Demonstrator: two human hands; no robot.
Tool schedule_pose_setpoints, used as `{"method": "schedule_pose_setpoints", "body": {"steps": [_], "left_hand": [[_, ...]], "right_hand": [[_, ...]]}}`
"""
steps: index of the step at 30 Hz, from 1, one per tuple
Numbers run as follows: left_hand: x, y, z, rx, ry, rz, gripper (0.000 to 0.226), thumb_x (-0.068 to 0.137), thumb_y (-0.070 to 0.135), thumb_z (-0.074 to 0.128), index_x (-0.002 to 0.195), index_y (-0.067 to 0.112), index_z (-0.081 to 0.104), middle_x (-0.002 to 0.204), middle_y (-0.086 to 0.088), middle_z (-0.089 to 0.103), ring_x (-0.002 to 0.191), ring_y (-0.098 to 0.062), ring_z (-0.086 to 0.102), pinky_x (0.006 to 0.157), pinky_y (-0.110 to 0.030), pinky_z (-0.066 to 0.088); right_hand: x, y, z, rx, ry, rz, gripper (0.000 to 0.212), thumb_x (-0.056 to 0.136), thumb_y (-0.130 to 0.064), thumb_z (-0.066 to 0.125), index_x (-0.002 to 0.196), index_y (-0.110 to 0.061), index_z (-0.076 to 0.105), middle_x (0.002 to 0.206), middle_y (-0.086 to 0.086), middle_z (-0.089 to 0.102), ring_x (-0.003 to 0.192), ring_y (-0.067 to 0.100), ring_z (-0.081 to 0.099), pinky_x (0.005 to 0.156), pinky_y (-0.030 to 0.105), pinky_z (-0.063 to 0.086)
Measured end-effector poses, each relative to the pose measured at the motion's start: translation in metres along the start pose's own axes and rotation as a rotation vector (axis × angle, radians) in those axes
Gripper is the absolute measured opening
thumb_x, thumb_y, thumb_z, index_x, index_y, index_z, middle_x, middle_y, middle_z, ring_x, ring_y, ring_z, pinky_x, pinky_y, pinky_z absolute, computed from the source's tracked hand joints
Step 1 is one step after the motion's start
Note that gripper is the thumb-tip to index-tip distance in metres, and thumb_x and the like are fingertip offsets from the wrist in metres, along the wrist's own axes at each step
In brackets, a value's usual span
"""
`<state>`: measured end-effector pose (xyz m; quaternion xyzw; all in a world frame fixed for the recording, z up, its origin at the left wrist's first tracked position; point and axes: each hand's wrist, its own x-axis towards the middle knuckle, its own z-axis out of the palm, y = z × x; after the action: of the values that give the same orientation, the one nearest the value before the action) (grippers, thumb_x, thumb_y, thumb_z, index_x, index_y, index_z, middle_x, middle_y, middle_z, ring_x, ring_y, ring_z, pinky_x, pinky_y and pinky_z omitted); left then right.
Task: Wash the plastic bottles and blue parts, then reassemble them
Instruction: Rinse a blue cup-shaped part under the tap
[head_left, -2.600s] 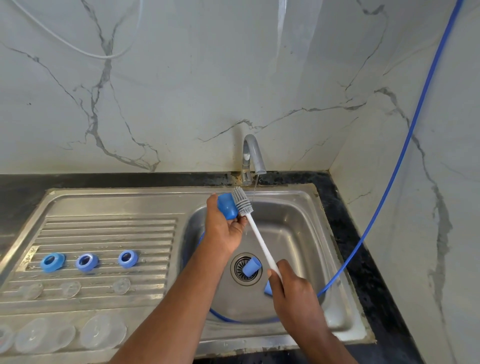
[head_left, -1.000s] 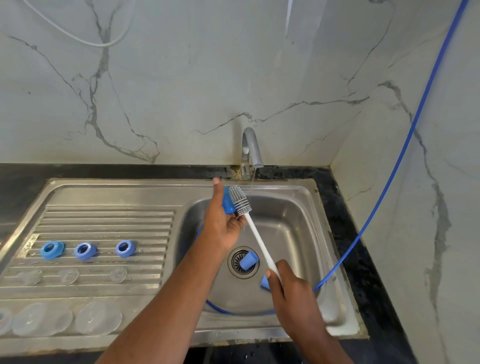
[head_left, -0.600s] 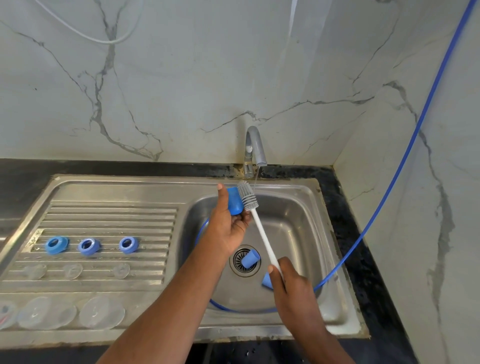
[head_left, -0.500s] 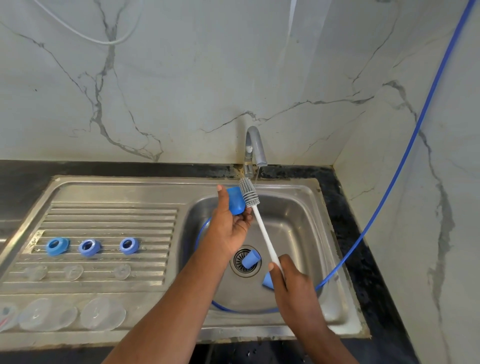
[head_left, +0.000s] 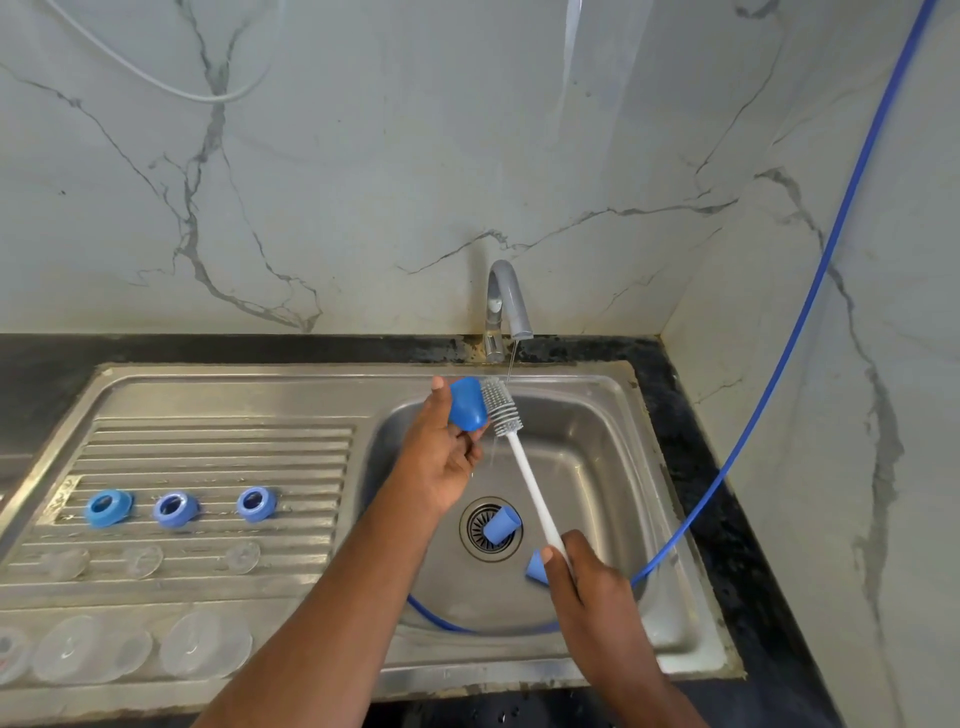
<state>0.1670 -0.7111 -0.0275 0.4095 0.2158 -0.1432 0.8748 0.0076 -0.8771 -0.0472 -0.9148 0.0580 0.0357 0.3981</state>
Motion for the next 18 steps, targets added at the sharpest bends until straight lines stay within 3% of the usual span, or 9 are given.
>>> {"method": "schedule_pose_setpoints", "body": {"steps": [4, 9, 13, 16, 18], "left_hand": [[-0.004, -0.003, -0.011, -0.010, 0.002, -0.071, 0.072, 0.085, 0.066, 0.056, 0.126, 0.008, 0.066, 0.100, -0.005, 0.077, 0.076, -0.007, 0.066, 0.070, -0.026, 0.042], [-0.005, -0.007, -0.008, -0.177, 0.068, -0.125, 0.061, 0.090, 0.061, 0.059, 0.117, 0.007, 0.065, 0.090, -0.010, 0.074, 0.071, -0.014, 0.065, 0.072, -0.028, 0.047], [-0.009, -0.012, -0.005, -0.189, 0.084, -0.125, 0.055, 0.092, 0.058, 0.060, 0.111, 0.007, 0.064, 0.084, -0.011, 0.076, 0.068, -0.014, 0.068, 0.072, -0.028, 0.047], [-0.010, -0.013, -0.005, -0.222, 0.100, -0.121, 0.053, 0.093, 0.056, 0.060, 0.104, 0.004, 0.066, 0.088, -0.013, 0.077, 0.073, -0.015, 0.063, 0.078, -0.028, 0.048], [-0.009, -0.013, -0.006, -0.221, 0.112, -0.124, 0.054, 0.092, 0.056, 0.061, 0.106, 0.004, 0.064, 0.086, -0.013, 0.077, 0.067, -0.014, 0.065, 0.074, -0.027, 0.048]], "right_hand": [[0.007, -0.005, -0.008, -0.031, 0.049, 0.000, 0.024, 0.104, -0.037, 0.043, 0.081, -0.032, 0.038, 0.060, -0.027, 0.054, 0.056, 0.005, 0.051, 0.047, 0.021, 0.033], [-0.006, -0.006, -0.003, -0.092, 0.022, -0.068, 0.018, 0.102, -0.043, 0.043, 0.091, -0.029, 0.043, 0.057, -0.002, 0.049, 0.061, 0.016, 0.054, 0.052, 0.024, 0.038], [-0.001, -0.007, 0.001, -0.131, 0.048, -0.070, 0.017, 0.103, -0.042, 0.043, 0.092, -0.029, 0.039, 0.054, -0.004, 0.044, 0.049, 0.014, 0.044, 0.048, 0.024, 0.034], [-0.004, -0.011, 0.005, -0.160, 0.004, -0.093, 0.027, 0.100, -0.054, 0.033, 0.096, -0.029, 0.043, 0.062, -0.001, 0.054, 0.052, 0.014, 0.046, 0.048, 0.024, 0.032], [-0.004, -0.011, 0.005, -0.138, 0.021, -0.080, 0.029, 0.099, -0.054, 0.032, 0.093, -0.028, 0.043, 0.058, -0.001, 0.051, 0.052, 0.012, 0.047, 0.049, 0.022, 0.035]]}}
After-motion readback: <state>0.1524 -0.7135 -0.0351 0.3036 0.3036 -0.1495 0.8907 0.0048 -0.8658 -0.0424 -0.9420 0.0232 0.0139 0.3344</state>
